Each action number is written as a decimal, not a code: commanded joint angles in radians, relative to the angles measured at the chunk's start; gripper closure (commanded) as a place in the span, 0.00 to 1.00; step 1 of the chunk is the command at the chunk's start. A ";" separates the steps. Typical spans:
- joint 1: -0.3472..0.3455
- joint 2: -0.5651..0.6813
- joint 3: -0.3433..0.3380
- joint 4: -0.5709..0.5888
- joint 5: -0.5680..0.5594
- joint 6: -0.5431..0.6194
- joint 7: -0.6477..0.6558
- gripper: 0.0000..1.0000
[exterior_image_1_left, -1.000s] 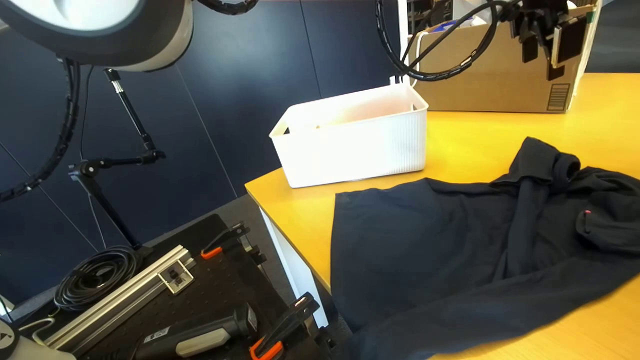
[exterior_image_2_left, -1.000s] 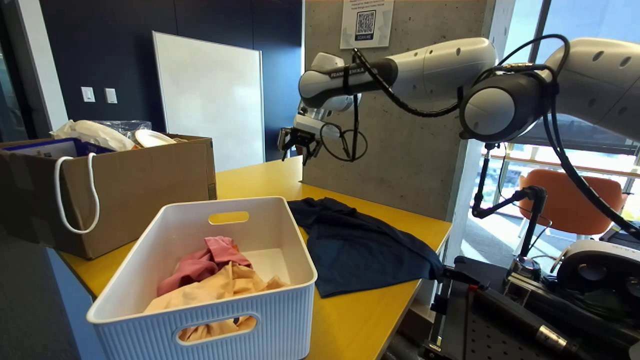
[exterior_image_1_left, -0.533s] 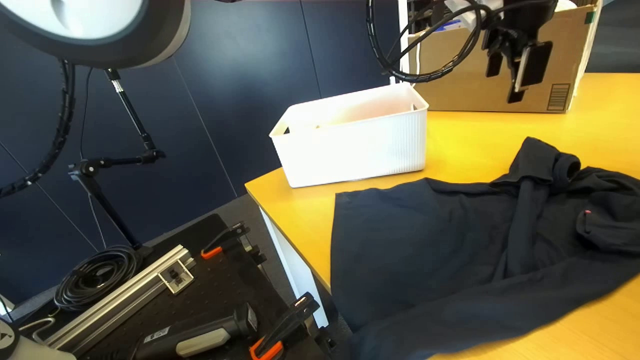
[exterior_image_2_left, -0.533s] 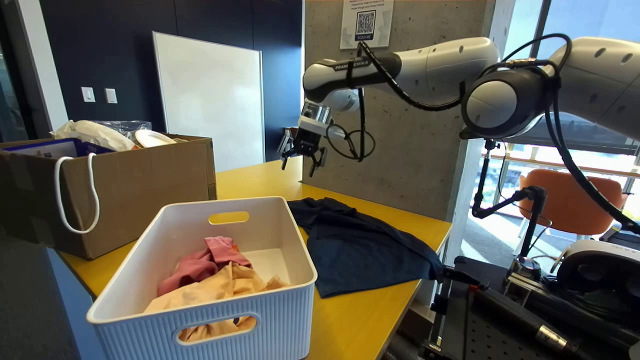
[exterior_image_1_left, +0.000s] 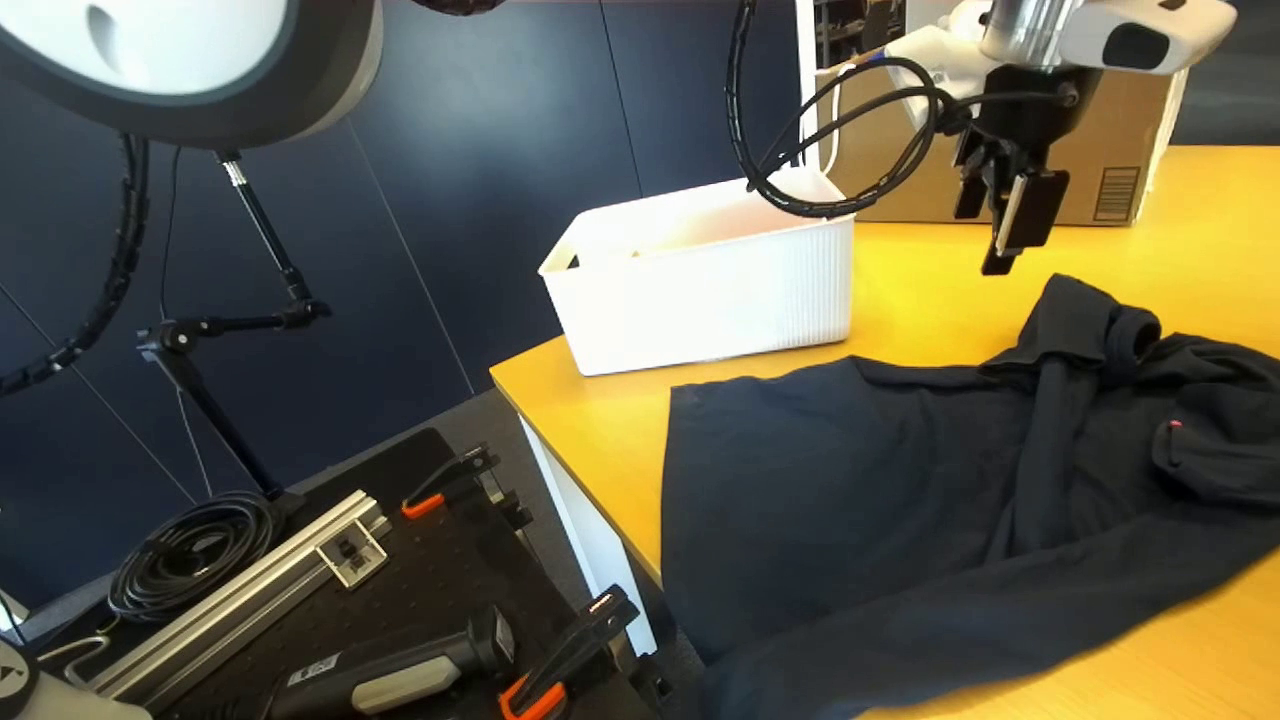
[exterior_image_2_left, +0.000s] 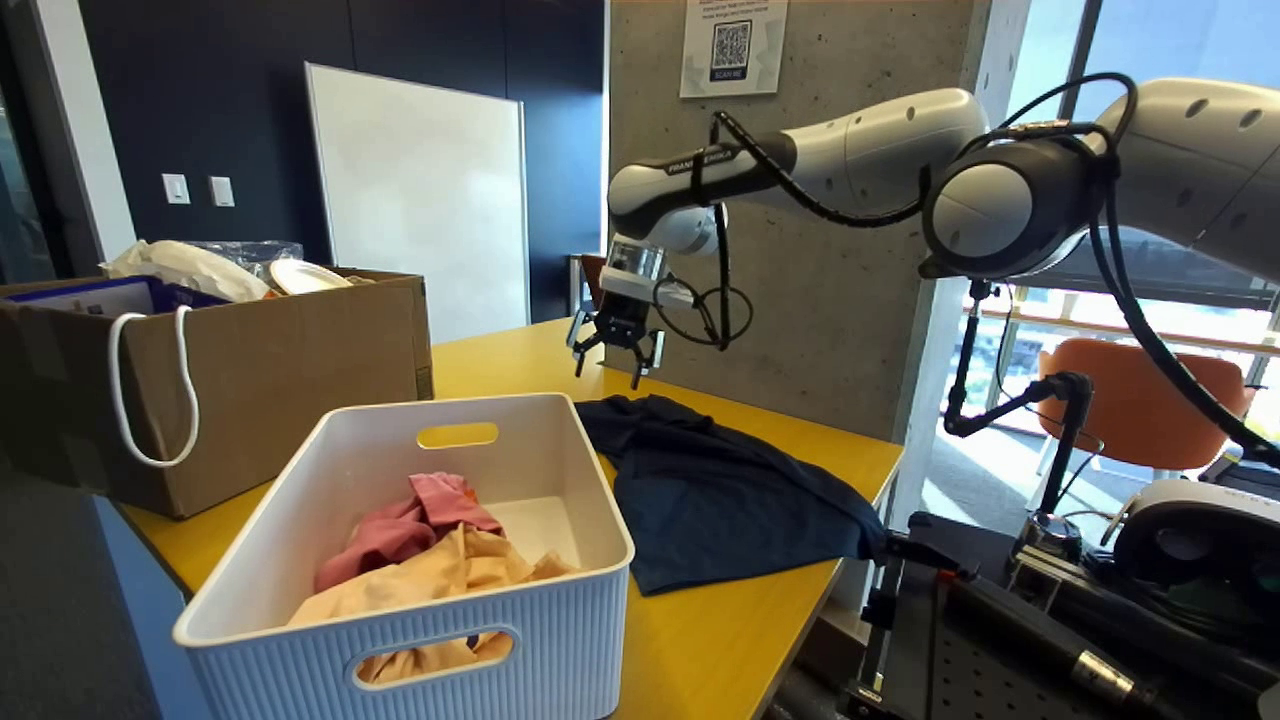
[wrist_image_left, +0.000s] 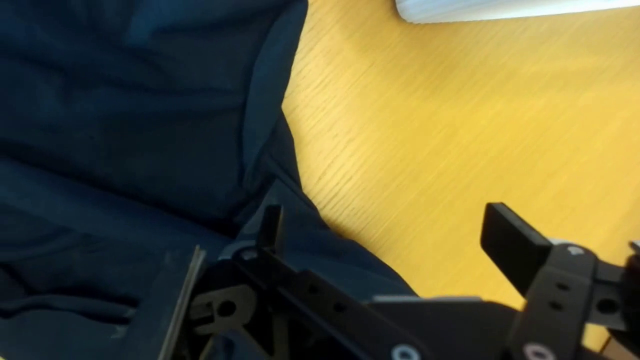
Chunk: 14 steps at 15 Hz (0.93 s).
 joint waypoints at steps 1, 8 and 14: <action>-0.024 -0.091 -0.001 -0.152 0.014 0.009 0.003 0.00; -0.017 -0.251 -0.037 -0.488 -0.012 0.181 -0.003 0.00; 0.026 -0.280 -0.121 -0.702 -0.002 0.437 -0.002 0.00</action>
